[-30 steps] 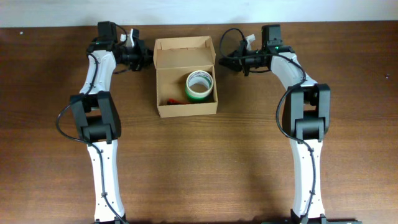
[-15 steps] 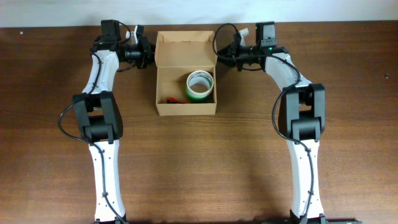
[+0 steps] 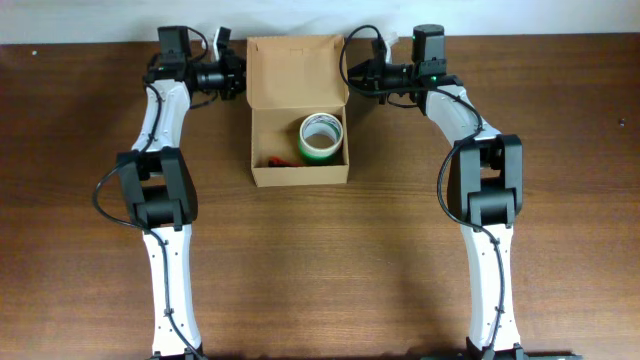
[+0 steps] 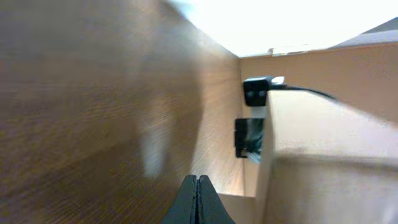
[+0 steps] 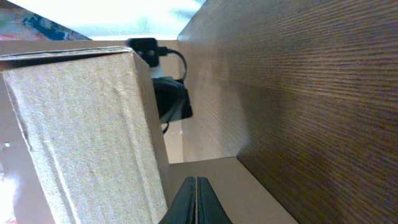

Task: Pack container
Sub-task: 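Grip the box lid edges with both grippers and lift it upright, then swing the lid forward over the box with both grippers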

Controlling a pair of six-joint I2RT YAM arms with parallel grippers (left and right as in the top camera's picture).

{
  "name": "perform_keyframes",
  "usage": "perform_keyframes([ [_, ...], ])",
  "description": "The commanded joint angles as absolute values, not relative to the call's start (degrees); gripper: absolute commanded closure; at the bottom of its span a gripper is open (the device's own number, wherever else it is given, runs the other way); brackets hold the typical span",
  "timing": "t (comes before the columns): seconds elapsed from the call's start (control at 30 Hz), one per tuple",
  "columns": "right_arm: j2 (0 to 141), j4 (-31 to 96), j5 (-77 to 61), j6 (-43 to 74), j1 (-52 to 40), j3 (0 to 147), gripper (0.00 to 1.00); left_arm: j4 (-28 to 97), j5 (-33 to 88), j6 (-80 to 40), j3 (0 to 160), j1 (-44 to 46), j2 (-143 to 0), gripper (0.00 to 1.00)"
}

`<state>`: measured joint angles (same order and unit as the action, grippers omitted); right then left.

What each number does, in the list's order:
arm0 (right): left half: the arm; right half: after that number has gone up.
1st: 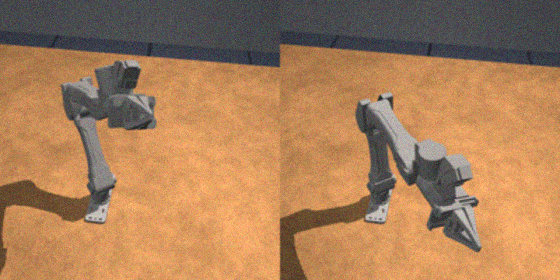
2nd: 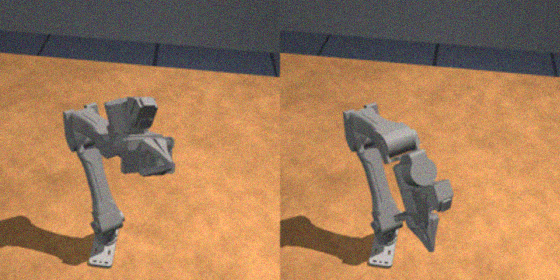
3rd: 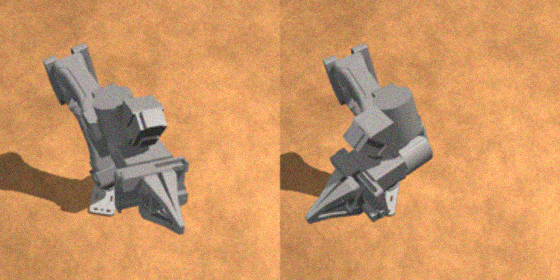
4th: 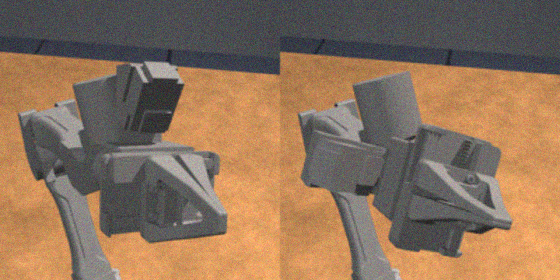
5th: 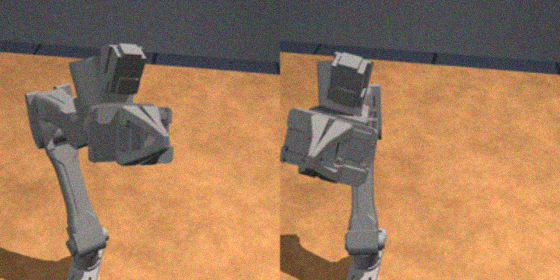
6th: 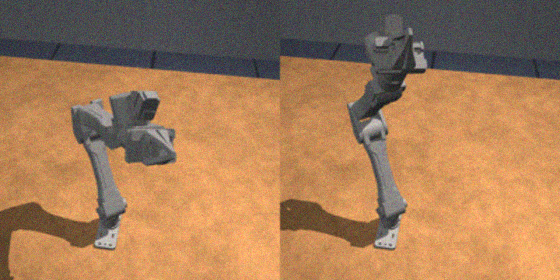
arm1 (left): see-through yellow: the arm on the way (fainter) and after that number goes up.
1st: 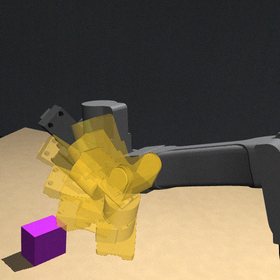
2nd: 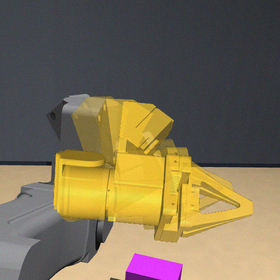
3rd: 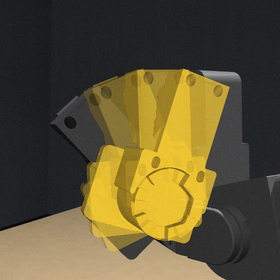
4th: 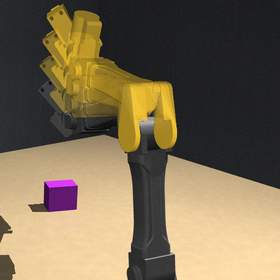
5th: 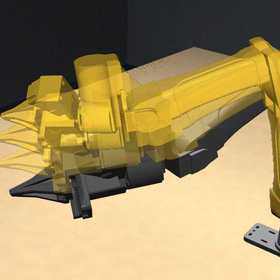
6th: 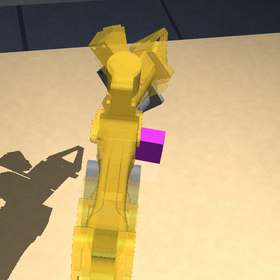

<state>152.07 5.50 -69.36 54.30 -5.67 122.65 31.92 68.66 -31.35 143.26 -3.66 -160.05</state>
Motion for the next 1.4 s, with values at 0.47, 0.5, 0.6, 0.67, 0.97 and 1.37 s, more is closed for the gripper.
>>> perform_keyframes([
  [0.47,153.05,12.99,-62.98,55.79,-7.88,134.72,0.96,33.06,66.59,-31.42,152.64,-2.98,-160.48,0.98],
  [0.5,153.05,14.02,-62.35,55.77,-8.05,135.35,0.96,33.06,66.57,-31.40,152.88,-2.81,-160.48,0.98],
  [0.6,153.05,18.31,-60.36,54.39,-8.80,137.86,0.96,34.48,65.23,-30.89,154.45,-2.33,-160.48,0.98],
  [0.67,153.05,22.94,-58.59,51.94,-9.21,139.96,0.96,38.06,63.07,-28.38,156.57,-2.04,-160.48,0.98],
  [0.97,153.05,41.85,-51.51,40.05,-10.66,150.43,0.96,65.80,50.57,-13.41,170.91,-0.78,-160.48,0.98],
  [1.37,152.81,68.90,-39.35,24.21,-12.14,164.46,0.96,90.39,38.09,-3.22,179.78,2.22,-160.31,0.98],
])
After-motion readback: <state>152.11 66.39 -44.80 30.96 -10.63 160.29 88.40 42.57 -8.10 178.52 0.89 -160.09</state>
